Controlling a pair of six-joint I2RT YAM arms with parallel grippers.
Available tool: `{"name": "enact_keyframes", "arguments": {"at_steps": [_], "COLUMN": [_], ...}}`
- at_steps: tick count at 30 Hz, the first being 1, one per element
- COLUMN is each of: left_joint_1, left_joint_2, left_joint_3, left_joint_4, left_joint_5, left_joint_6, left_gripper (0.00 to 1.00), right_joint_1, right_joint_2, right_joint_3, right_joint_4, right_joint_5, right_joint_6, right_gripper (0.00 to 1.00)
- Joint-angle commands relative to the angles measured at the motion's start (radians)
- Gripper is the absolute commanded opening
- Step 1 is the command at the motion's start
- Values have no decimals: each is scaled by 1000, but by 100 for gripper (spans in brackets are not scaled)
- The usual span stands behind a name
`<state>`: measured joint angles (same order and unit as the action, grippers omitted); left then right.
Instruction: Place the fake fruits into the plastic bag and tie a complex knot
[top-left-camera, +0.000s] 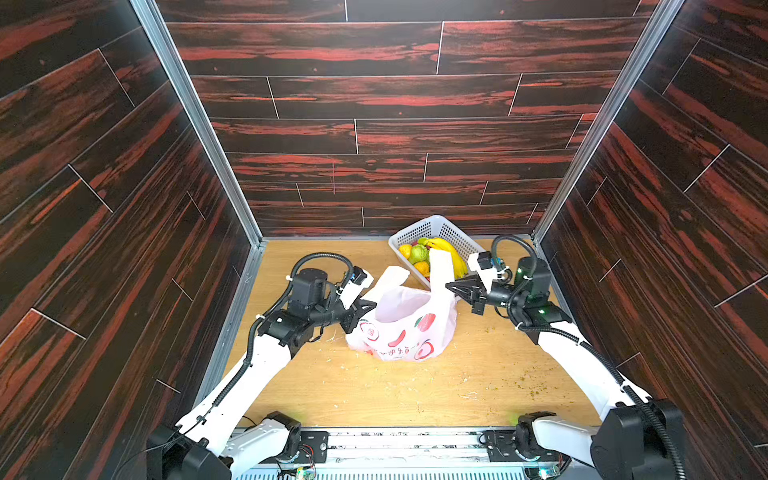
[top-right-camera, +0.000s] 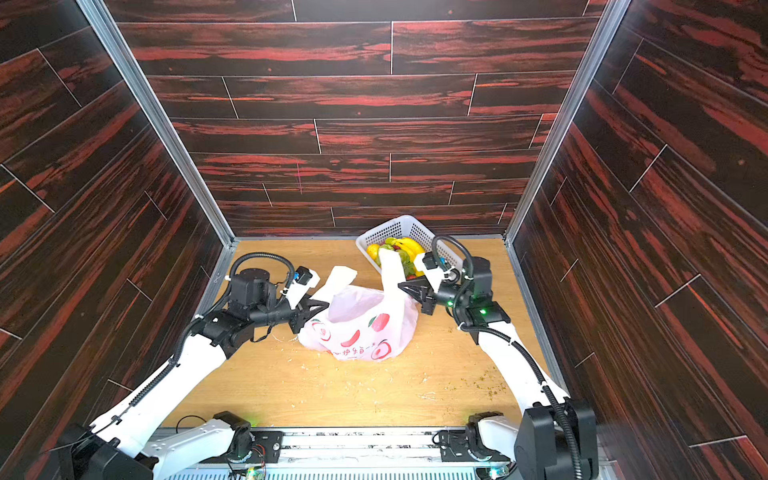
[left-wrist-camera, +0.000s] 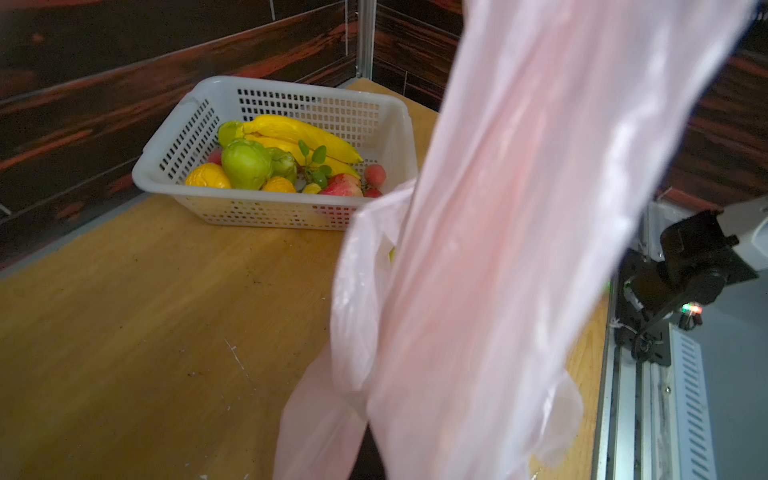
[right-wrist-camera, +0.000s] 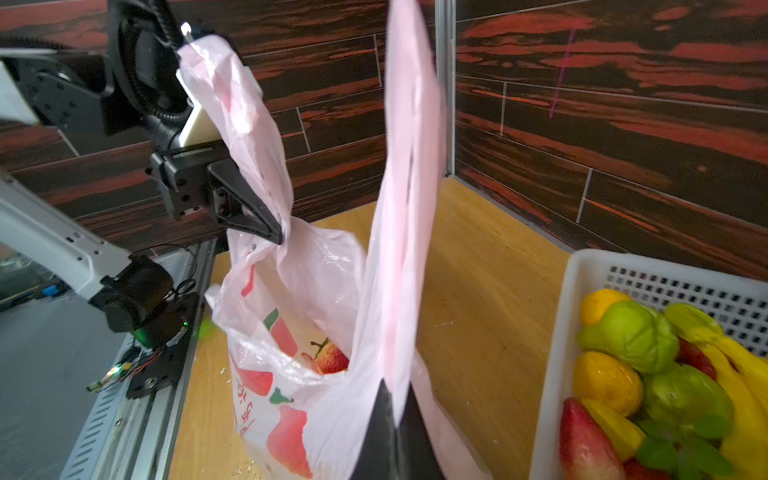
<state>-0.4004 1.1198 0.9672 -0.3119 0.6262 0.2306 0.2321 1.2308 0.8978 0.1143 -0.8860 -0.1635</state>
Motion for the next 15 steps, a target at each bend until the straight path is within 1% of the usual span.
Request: {"name": "enact_keyframes", "arguments": {"at_steps": [1, 7, 15], "left_joint_1": [-26, -80, -131], "left_joint_2": [20, 56, 135], "left_joint_3": [49, 91, 159], "left_joint_4": [-88, -156, -232], "left_joint_5": [-2, -34, -97], "left_joint_6": [104, 144, 177], "left_gripper": [0, 0, 0], "right_joint_1": [26, 75, 103], "right_joint_2": [38, 85, 100], "right_joint_3": [46, 104, 97], "right_joint_4": [-79, -124, -114], "right_joint_5": [-16, -20, -80], "right_joint_6": [-64, -93, -96], "right_gripper": [0, 0, 0]}}
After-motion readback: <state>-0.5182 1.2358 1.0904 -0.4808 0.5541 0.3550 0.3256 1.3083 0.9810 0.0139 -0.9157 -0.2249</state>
